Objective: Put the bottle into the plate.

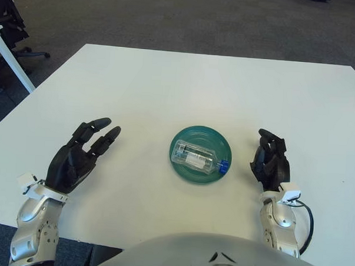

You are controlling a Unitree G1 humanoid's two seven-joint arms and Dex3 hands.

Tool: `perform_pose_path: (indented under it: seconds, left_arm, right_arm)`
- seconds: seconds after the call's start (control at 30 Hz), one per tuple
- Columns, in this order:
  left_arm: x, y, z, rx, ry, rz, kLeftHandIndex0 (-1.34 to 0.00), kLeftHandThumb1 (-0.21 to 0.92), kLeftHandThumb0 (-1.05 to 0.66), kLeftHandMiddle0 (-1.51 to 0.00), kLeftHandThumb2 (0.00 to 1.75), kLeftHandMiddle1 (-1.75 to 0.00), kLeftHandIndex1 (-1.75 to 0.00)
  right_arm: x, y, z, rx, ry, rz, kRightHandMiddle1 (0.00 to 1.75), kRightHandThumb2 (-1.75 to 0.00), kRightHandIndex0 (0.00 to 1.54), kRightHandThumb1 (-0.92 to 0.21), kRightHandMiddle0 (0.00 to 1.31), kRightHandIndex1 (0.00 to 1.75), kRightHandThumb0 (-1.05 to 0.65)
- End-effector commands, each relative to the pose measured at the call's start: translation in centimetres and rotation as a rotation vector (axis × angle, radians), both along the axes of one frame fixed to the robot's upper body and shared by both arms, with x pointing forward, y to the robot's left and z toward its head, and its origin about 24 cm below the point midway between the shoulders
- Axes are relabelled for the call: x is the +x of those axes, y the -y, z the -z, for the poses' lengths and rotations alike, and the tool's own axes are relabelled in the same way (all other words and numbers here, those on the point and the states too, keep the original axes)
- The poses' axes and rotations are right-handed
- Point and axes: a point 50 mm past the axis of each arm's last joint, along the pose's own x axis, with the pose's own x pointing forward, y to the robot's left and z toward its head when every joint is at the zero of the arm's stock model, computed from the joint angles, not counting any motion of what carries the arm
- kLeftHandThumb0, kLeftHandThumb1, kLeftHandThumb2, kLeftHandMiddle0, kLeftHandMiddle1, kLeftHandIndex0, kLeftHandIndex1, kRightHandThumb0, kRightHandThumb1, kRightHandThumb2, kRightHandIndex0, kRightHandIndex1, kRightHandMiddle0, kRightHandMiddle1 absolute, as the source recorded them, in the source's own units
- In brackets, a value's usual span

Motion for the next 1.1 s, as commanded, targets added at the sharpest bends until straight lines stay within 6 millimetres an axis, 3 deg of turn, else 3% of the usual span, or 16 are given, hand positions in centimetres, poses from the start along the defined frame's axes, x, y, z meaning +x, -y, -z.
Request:
perform_pose_path:
  seconds: [0.0,0.3,0.4,0.43,0.47,0.53,0.67,1.07]
  left_arm:
    - [0.1,-0.3,-0.3,0.018,0.021,0.004,0.00,0.92,-0.76,-0.37,0.78,-0.16,-0.97]
    - [0.0,-0.3,-0.4,0.018,0.022,0.004,0.00,0.92,-0.76,-0.37,0.78,-0.16,-0.97]
    - [0.8,4.2,0.7,-0.014,-0.028,-0.015,0.00,0.92,-0.73,-0.39,0.78,-0.18,-1.02]
    - [1.8,9.0,2.4,-0.064,-0.115,-0.047,0.00,0.92,-0.72,-0.39,0.78,-0.18,-1.03]
    - [2.4,12.5,3.0,-0.087,-0.163,-0.062,-0.04,0.92,-0.66,-0.42,0.76,-0.20,-1.05]
    - [2.8,16.0,2.9,-0.093,-0.209,-0.077,-0.06,0.92,-0.60,-0.43,0.75,-0.22,-1.04]
    - [2.7,16.4,3.0,-0.071,-0.224,-0.091,-0.04,0.92,-0.57,-0.42,0.74,-0.22,-1.02]
    - [2.8,18.0,2.8,0.000,-0.223,-0.066,0.00,0.92,-0.70,-0.34,0.79,-0.16,-0.91]
  right_arm:
    - [0.4,-0.3,-0.2,0.004,0.030,-0.002,1.06,-0.68,0.49,-0.92,0.01,0.23,-0.79]
    - [0.4,-0.2,0.1,-0.010,0.026,-0.006,1.09,-0.66,0.48,-0.92,0.04,0.25,-0.78]
    - [0.4,-0.2,0.3,-0.022,0.021,-0.008,1.10,-0.67,0.45,-0.92,0.02,0.28,-0.78]
    - [0.4,-0.1,0.3,-0.028,0.018,-0.010,1.10,-0.67,0.45,-0.92,0.02,0.29,-0.78]
    - [0.4,-0.1,0.4,-0.032,0.016,-0.011,1.09,-0.68,0.43,-0.92,0.01,0.30,-0.78]
    - [0.4,-0.3,0.4,-0.036,0.010,-0.016,1.07,-0.69,0.42,-0.92,0.01,0.31,-0.77]
    - [0.4,-0.3,0.6,-0.036,0.000,-0.019,1.06,-0.70,0.40,-0.92,0.00,0.32,-0.74]
    - [0.9,-0.1,1.1,-0.020,-0.018,-0.010,1.09,-0.71,0.38,-0.92,0.02,0.34,-0.72]
